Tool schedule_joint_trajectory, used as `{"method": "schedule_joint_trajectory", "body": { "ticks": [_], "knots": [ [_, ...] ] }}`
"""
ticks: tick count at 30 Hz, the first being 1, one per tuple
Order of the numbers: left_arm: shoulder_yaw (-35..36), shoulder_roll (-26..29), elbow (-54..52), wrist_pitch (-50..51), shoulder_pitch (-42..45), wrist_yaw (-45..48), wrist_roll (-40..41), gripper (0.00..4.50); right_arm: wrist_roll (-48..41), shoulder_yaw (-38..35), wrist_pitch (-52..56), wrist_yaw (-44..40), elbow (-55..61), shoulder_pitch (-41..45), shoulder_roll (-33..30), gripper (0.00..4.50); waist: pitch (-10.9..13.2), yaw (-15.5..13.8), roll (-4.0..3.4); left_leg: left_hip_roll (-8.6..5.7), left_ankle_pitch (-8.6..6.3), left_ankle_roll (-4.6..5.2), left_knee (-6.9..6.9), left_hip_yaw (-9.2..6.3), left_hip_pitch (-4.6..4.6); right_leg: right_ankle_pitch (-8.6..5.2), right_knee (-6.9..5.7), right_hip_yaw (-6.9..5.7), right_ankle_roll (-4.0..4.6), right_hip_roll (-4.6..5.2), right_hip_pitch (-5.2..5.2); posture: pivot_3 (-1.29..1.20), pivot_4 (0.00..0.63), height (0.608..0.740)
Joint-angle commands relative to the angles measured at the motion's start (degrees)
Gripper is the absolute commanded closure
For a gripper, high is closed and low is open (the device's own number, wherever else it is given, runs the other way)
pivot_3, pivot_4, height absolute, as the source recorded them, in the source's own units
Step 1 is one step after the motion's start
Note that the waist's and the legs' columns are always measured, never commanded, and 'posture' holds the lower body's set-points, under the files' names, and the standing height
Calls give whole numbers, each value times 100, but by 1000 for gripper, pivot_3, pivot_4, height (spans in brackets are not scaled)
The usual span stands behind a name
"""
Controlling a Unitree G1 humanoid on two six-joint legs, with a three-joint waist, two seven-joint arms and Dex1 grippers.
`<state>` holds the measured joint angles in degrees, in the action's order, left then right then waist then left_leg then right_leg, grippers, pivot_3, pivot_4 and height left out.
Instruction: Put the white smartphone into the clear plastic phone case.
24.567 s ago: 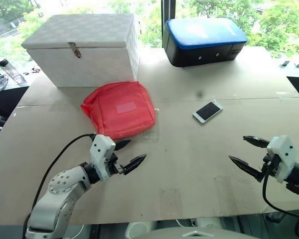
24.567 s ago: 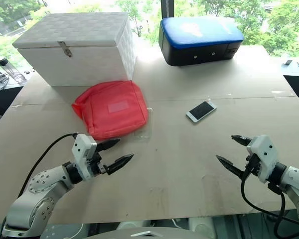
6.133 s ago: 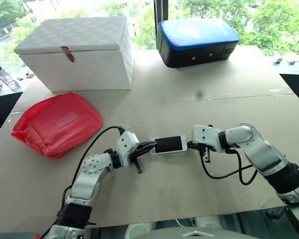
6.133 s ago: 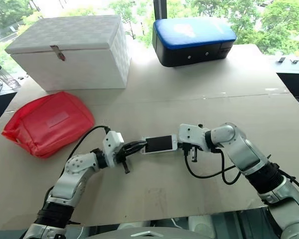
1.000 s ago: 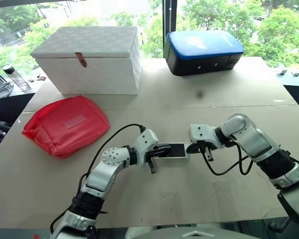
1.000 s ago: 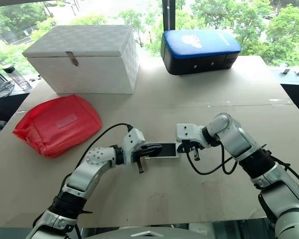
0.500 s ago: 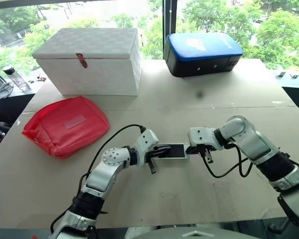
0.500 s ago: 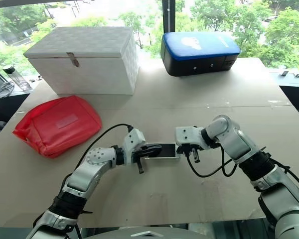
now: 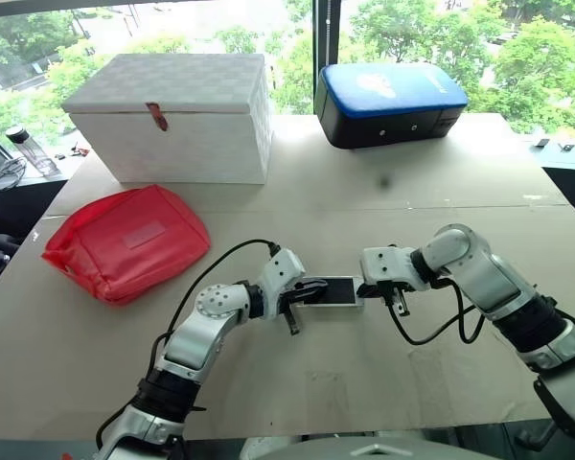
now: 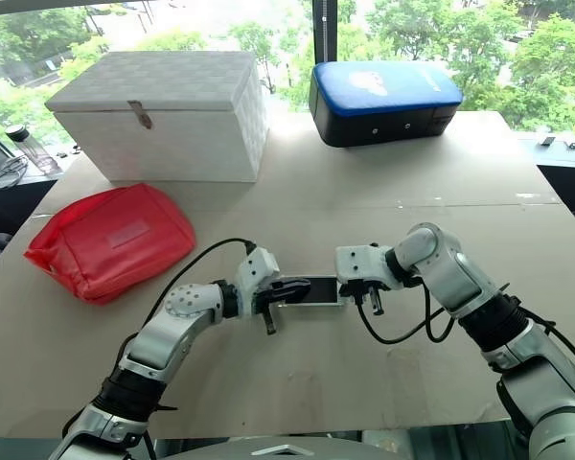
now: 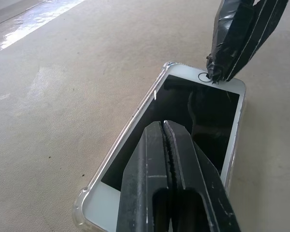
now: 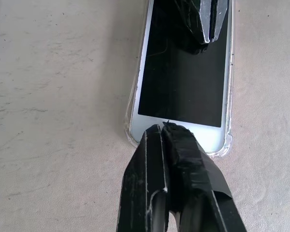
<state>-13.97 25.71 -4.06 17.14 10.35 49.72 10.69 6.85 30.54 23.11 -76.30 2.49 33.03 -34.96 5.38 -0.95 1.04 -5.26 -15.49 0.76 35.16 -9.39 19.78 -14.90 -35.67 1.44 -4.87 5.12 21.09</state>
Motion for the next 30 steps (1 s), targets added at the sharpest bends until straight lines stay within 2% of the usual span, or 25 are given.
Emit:
{"method": "schedule_joint_trajectory", "body": {
  "ticks": [1, 13, 25, 30],
  "knots": [
    [-32, 57, -43, 46, -88, -12, -51, 4476, 675, 1331, 357, -334, -956, -780, -92, 4500, 0, 0, 0, 0, 0, 0, 0, 0, 0, 0, 0, 0, 0, 0, 0, 0, 150, 740],
    [-17, 28, -168, 162, -133, -61, -7, 4476, 66, 890, 277, -746, -771, -693, -123, 4500, 22, 0, -9, 0, -1, -2, -3, -11, 5, -5, 4, -7, 2, 0, 0, 0, 150, 740],
    [-9, 21, -90, 62, -201, -55, 0, 4476, -43, 572, 233, -372, -1135, -633, 86, 4500, 76, 10, -17, 5, -1, -3, -1, -26, 8, -6, 5, -18, 3, 0, 1, 0, 150, 740],
    [-18, 19, -165, 96, -235, -97, -4, 4476, -1566, -434, 931, -696, -31, -836, 281, 4500, 145, 2, -6, 7, -1, -3, -1, -35, 14, -6, 5, -21, 5, 0, 4, 0, 150, 740]
  ]
}}
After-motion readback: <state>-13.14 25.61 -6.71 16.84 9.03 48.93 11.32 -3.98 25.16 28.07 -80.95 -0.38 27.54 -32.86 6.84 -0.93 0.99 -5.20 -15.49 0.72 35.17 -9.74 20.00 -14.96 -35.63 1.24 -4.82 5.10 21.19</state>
